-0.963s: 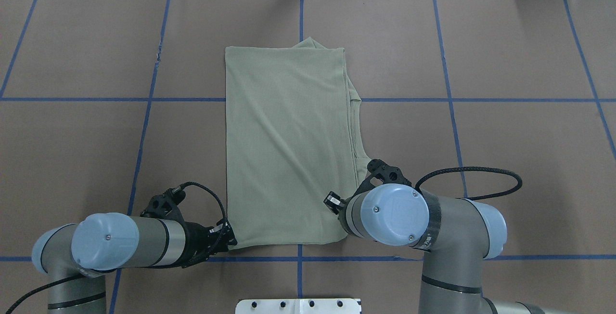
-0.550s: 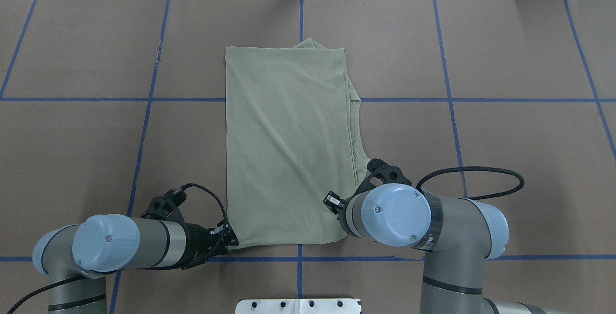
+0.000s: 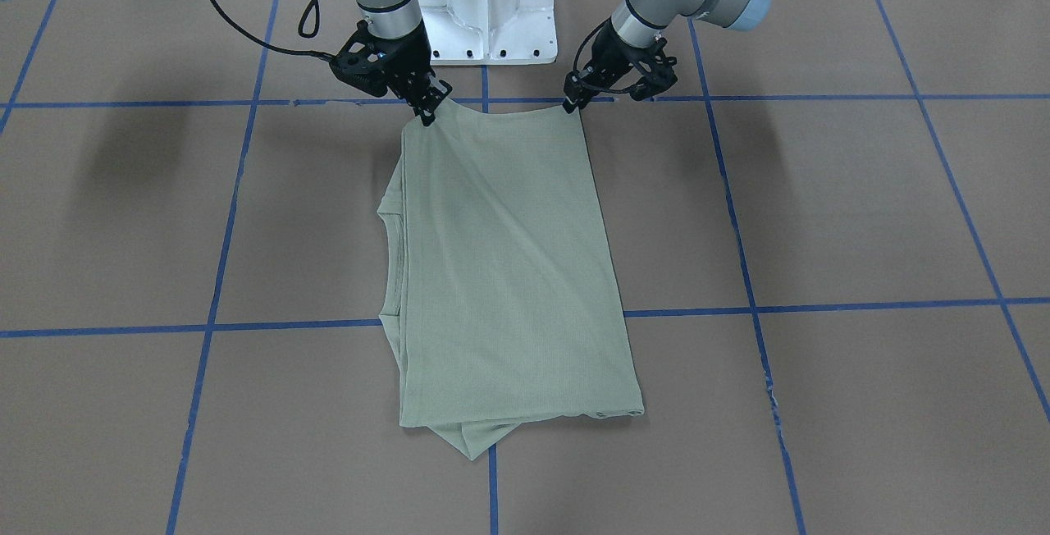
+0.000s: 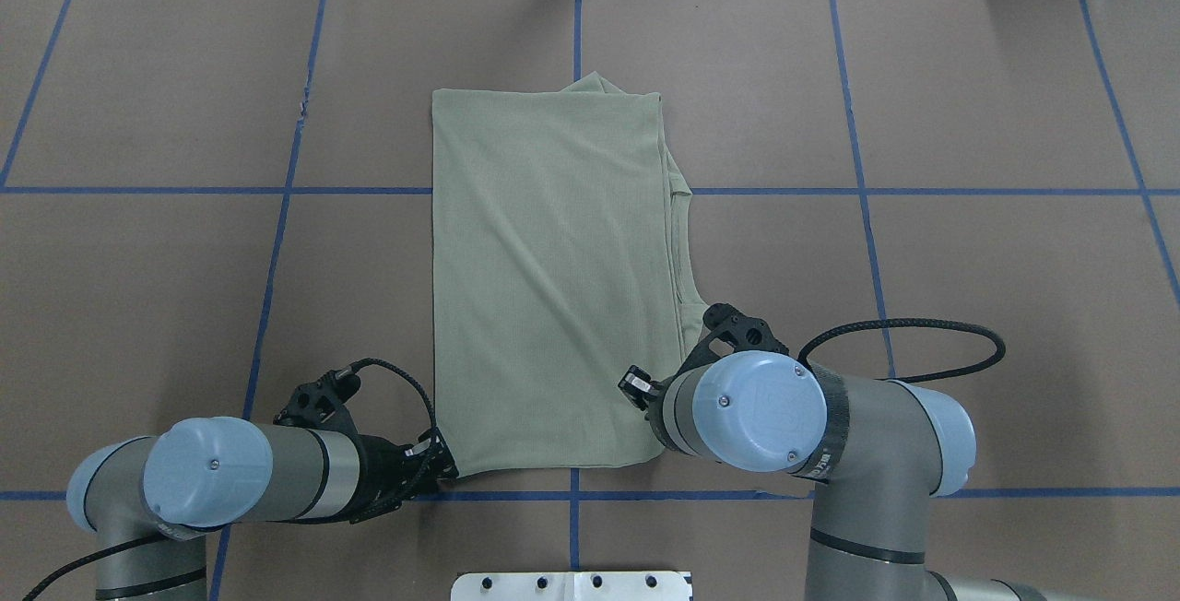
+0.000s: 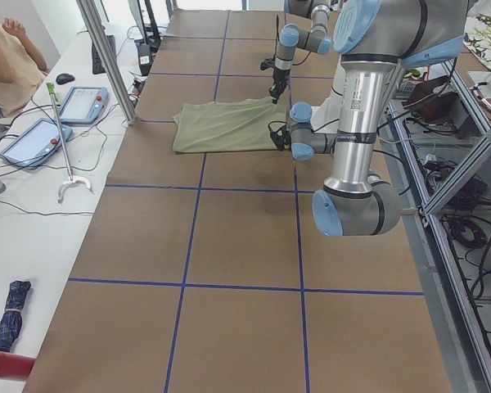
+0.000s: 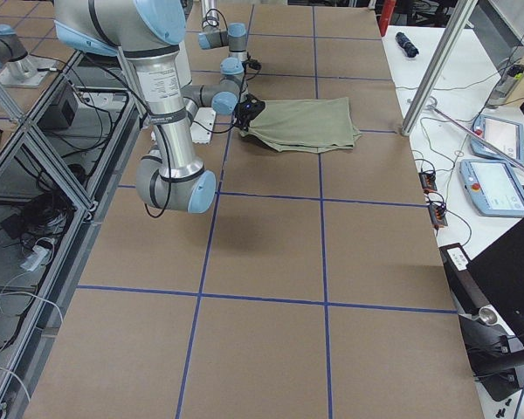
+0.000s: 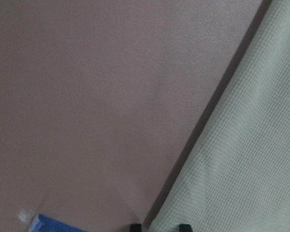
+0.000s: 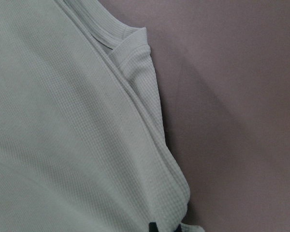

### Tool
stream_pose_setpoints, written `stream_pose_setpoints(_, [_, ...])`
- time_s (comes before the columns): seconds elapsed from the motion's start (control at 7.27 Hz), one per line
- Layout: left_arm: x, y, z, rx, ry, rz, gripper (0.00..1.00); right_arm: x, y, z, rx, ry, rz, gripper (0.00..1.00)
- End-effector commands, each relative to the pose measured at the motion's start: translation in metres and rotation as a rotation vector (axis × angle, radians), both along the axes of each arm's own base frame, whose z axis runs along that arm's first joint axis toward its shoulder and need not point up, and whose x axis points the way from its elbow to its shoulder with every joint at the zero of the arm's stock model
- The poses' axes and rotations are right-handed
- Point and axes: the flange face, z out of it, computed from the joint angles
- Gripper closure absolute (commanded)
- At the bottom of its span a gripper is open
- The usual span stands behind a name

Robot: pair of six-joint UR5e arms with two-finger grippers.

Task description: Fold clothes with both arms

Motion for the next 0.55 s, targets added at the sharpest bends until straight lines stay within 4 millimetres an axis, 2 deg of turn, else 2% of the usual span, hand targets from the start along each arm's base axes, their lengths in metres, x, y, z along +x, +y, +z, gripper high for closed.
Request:
stream_pose_setpoints(0.0, [0.0, 0.0, 0.0, -0.001, 0.001, 0.002, 1.0, 0.0, 0.0, 0.0, 0.0, 0.0, 0.0, 1.0])
stream_pose_setpoints(0.14, [-0.003, 0.001, -0.005, 0.002, 0.009, 0.004, 1.0, 0.0, 0.0, 0.001, 0.0, 0.001, 0.0, 1.0])
stream_pose_setpoints(0.41, [-0.019, 0.001, -0.029, 0.016, 0.062, 0.005, 1.0, 0.0, 0.0, 0.001, 0.0, 0.001, 0.0, 1.0])
